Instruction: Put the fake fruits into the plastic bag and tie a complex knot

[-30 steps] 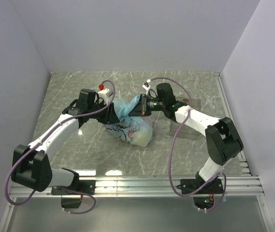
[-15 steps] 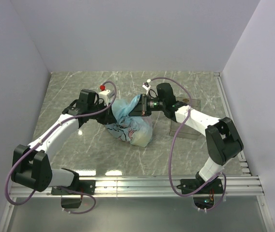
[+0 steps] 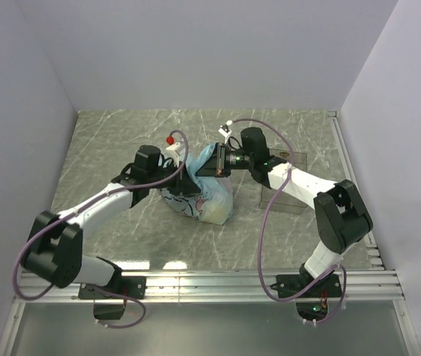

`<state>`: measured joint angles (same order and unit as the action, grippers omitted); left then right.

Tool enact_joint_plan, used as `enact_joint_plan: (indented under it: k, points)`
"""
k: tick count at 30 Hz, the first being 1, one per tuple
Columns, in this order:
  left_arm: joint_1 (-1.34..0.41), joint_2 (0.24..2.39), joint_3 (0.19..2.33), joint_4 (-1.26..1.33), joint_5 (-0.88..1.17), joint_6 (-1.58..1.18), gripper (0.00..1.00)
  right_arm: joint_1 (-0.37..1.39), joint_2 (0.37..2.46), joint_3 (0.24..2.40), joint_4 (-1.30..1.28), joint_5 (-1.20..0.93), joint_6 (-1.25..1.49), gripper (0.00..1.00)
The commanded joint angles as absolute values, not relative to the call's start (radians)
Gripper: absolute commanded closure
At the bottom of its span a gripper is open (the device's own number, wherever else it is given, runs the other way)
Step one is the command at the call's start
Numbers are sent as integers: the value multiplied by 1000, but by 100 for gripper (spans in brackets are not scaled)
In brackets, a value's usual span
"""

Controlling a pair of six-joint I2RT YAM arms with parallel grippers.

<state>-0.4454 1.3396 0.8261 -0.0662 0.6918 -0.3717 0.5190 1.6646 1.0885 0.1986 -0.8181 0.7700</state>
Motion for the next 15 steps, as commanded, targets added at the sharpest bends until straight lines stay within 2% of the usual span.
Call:
enact_joint_plan:
  k: [1,10,15]
  points:
    - [-446,1417,828,187,606,-524,100,517,1617,1071,296,-847,819,100]
    - [-446,1548,776,632,486,-868,100,551,1601,1000,356,-862,893,100]
    - [-454,1597,752,785,521,-1018,100,561,1629,1009,367,-857,899,100]
